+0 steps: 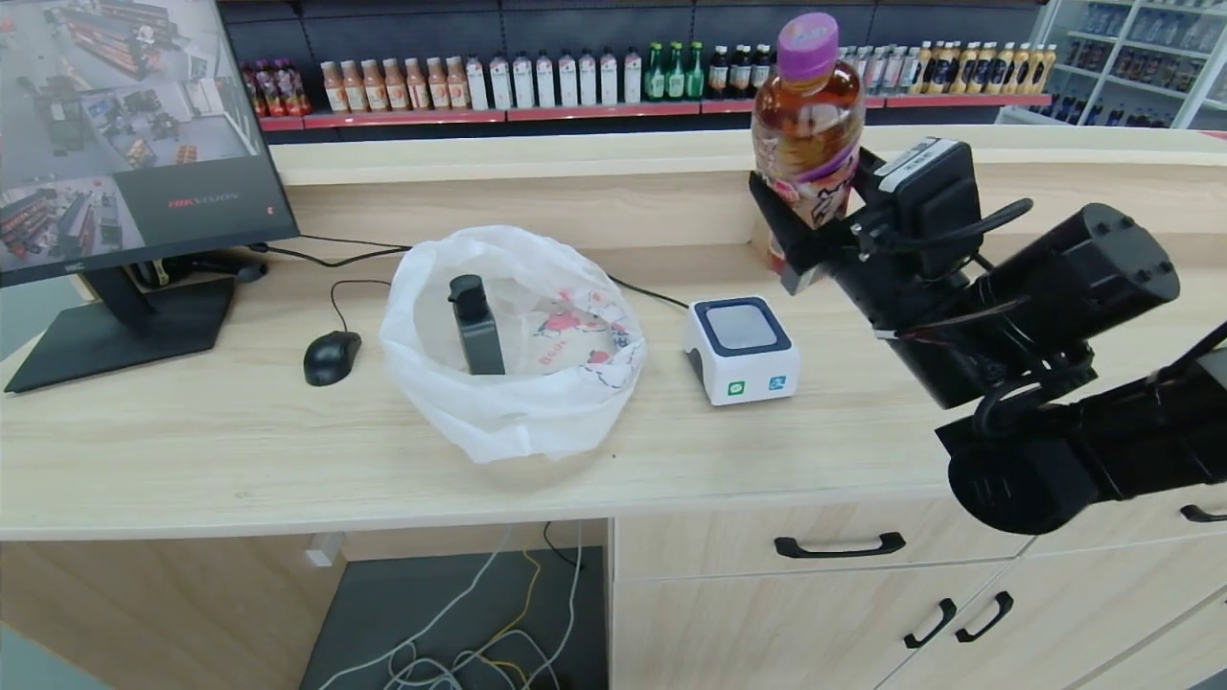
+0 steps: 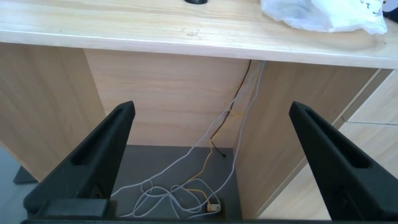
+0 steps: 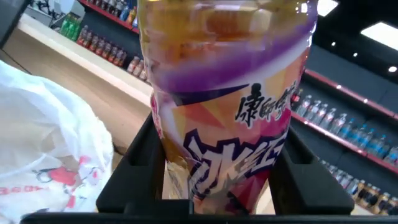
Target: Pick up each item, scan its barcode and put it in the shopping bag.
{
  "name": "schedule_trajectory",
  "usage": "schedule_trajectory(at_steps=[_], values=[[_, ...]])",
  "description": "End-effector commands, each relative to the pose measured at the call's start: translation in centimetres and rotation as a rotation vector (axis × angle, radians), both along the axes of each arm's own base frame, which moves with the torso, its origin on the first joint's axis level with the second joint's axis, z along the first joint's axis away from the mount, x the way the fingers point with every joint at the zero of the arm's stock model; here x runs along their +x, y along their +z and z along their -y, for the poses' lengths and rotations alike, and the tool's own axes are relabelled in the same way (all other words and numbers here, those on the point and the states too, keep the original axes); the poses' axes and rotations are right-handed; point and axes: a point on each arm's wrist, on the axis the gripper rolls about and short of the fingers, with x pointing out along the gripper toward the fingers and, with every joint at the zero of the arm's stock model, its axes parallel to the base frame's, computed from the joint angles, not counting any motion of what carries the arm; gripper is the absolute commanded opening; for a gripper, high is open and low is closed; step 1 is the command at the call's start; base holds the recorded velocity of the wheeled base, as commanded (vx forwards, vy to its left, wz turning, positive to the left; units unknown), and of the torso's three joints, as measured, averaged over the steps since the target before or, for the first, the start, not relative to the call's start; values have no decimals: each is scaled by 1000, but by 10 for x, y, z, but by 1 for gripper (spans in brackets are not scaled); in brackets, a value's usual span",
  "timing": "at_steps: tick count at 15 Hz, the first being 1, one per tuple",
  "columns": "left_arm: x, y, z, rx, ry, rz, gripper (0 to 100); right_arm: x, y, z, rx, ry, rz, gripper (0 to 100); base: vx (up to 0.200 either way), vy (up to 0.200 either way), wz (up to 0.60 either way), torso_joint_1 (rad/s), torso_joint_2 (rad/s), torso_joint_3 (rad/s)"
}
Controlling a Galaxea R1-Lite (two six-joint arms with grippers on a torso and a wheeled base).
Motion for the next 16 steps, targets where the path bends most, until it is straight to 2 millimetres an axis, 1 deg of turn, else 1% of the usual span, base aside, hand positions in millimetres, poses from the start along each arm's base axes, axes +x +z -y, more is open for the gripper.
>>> schedule_trajectory(at_steps=[1, 3, 5, 6, 8, 11, 13, 14, 16], values=[[0, 0, 0, 0, 1, 0, 100, 22, -12, 8, -49, -21, 5, 0, 0, 0, 0, 0, 0, 0], [0, 0, 0, 0, 1, 0, 100, 34, -27, 10, -100, -7, -8, 0, 0, 0, 0, 0, 0, 0], [0, 0, 0, 0, 1, 0, 100, 41, -32, 9, -155, 19, 25, 0, 0, 0, 0, 0, 0, 0], [0, 0, 0, 0, 1, 0, 100, 42, -36, 7, -208, 54, 53, 0, 0, 0, 0, 0, 0, 0], [0, 0, 0, 0, 1, 0, 100, 42, -35, 6, -248, 92, 84, 0, 0, 0, 0, 0, 0, 0], [0, 0, 0, 0, 1, 0, 100, 43, -42, 4, -297, 136, 99, 0, 0, 0, 0, 0, 0, 0], [0, 0, 0, 0, 1, 0, 100, 42, -47, -2, -318, 175, 100, 0, 0, 0, 0, 0, 0, 0], [0, 0, 0, 0, 1, 0, 100, 42, -45, -3, -315, 180, 108, 0, 0, 0, 0, 0, 0, 0], [0, 0, 0, 0, 1, 0, 100, 42, -45, -2, -323, 190, 109, 0, 0, 0, 0, 0, 0, 0]])
